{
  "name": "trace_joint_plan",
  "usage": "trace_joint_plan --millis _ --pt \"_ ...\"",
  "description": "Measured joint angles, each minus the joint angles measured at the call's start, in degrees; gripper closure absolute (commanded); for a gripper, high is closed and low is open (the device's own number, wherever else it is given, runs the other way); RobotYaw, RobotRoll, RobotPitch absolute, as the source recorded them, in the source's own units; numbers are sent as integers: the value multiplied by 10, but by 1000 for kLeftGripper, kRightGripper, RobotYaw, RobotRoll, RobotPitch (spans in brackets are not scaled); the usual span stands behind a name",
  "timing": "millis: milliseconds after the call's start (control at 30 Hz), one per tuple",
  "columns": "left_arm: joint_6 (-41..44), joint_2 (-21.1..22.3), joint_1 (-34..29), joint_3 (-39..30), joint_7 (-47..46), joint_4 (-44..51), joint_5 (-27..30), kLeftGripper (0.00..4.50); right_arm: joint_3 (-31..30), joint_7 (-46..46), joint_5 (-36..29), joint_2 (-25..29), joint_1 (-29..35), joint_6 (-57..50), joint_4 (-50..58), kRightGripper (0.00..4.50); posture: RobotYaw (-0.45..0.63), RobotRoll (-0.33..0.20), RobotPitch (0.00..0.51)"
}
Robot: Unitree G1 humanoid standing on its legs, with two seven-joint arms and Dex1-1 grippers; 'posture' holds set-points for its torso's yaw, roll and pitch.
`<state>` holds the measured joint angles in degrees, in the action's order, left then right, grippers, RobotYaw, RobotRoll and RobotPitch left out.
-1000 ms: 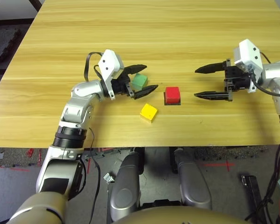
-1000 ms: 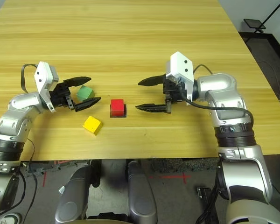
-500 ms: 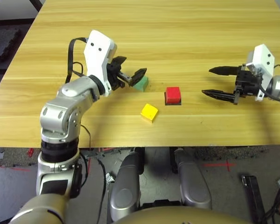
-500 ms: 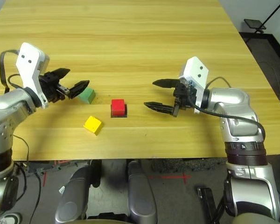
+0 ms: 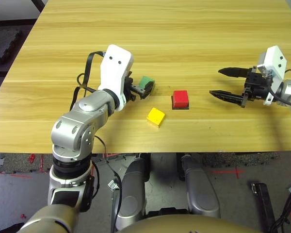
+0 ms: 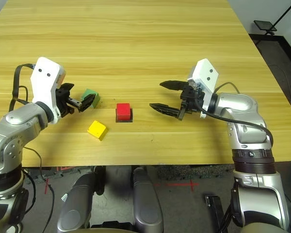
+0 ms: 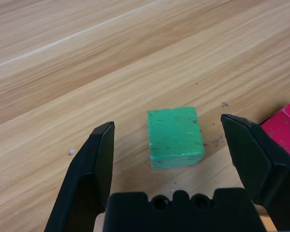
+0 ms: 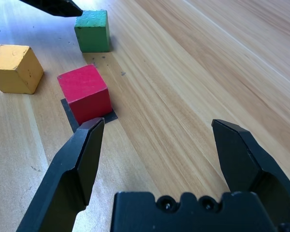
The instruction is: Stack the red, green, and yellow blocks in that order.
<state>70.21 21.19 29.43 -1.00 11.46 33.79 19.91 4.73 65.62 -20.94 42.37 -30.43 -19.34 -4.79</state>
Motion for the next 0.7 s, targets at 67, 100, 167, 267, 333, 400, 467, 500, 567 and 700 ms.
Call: trace_joint_plan --millis 67,100,167,267,333,400,467,500,567,700 --pt "1 0 -2 8 0 0 0 0 -1 0 0 0 0 3 -4 19 271 74 269" --pt "2 0 -3 10 0 0 0 0 -3 0 0 0 0 3 -4 19 268 73 273" --pt "6 -2 -7 15 0 0 0 0 -5 -1 0 0 -1 4 -4 19 264 71 275" --pt "8 -6 -10 22 -1 -2 -1 0 -10 -2 0 -2 -1 4 -3 19 259 70 279" --pt "10 -7 -10 26 -4 -3 -2 0 -11 -2 -1 -2 0 4 -2 19 254 70 281" --pt "9 -7 -9 33 -5 -12 -7 0 -11 -3 -1 -2 0 4 0 19 250 69 281" --pt "4 -11 -10 39 -6 -25 -13 0 -11 -5 -1 -2 1 4 2 19 248 69 280" --pt "2 -13 -10 42 -6 -30 -14 0 -11 -6 -1 -2 2 4 4 19 247 70 281" --pt "-7 -17 -10 47 -7 -43 -17 0 -11 -7 -1 -2 4 4 5 19 246 69 281" --pt "-28 -21 -10 56 -8 -71 -26 0 -11 -11 -4 -2 8 3 9 19 243 70 280"
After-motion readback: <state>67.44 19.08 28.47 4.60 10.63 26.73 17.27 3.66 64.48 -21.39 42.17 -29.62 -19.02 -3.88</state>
